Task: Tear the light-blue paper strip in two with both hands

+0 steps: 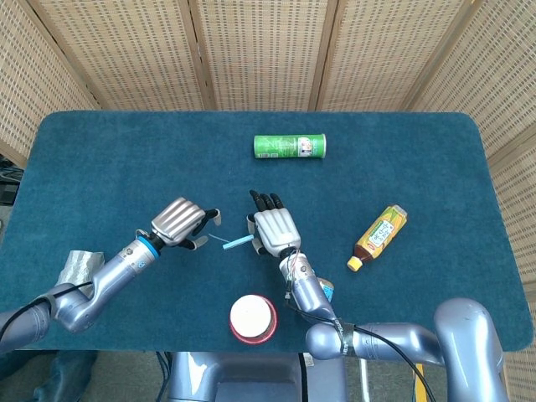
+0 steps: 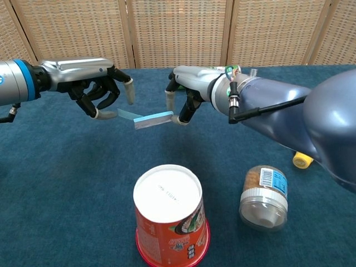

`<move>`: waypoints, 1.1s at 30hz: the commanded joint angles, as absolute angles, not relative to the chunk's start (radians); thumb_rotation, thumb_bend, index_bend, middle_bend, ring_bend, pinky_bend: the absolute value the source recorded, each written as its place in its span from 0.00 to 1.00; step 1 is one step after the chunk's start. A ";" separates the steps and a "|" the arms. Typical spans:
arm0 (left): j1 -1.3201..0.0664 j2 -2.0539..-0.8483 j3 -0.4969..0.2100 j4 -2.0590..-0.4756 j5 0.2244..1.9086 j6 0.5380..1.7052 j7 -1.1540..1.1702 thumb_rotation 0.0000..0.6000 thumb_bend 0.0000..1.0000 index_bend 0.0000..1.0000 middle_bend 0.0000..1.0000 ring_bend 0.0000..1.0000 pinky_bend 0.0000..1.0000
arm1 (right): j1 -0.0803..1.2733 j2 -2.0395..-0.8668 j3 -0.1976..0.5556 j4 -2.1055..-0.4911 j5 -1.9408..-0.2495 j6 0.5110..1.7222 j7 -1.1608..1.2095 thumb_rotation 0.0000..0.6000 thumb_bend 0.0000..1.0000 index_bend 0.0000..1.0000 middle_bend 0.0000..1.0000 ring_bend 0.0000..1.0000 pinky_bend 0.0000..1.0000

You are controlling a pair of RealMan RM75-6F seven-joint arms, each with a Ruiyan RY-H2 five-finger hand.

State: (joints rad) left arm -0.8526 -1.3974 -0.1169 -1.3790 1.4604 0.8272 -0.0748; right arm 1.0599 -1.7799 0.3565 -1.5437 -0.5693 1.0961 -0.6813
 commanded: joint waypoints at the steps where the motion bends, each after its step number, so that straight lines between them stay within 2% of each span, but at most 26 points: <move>1: -0.856 -1.405 -0.115 -1.377 1.459 0.826 -0.072 1.00 0.35 0.40 0.74 0.78 0.68 | 1.061 -1.782 0.355 -1.541 -0.570 1.095 -0.679 1.00 0.62 0.60 0.00 0.00 0.00; 15: -0.872 -1.447 -0.116 -1.367 1.436 0.823 -0.050 1.00 0.38 0.46 0.74 0.78 0.68 | 1.066 -1.786 0.357 -1.531 -0.567 1.096 -0.677 1.00 0.62 0.60 0.01 0.00 0.00; 22: -0.877 -1.455 -0.115 -1.371 1.422 0.820 -0.035 1.00 0.41 0.55 0.75 0.78 0.68 | 1.065 -1.780 0.358 -1.535 -0.564 1.096 -0.675 1.00 0.62 0.60 0.00 0.00 0.00; 33: -0.880 -1.461 -0.112 -1.369 1.409 0.817 -0.021 1.00 0.41 0.63 0.76 0.78 0.68 | 1.064 -1.775 0.358 -1.536 -0.564 1.095 -0.669 1.00 0.62 0.60 0.00 0.00 0.00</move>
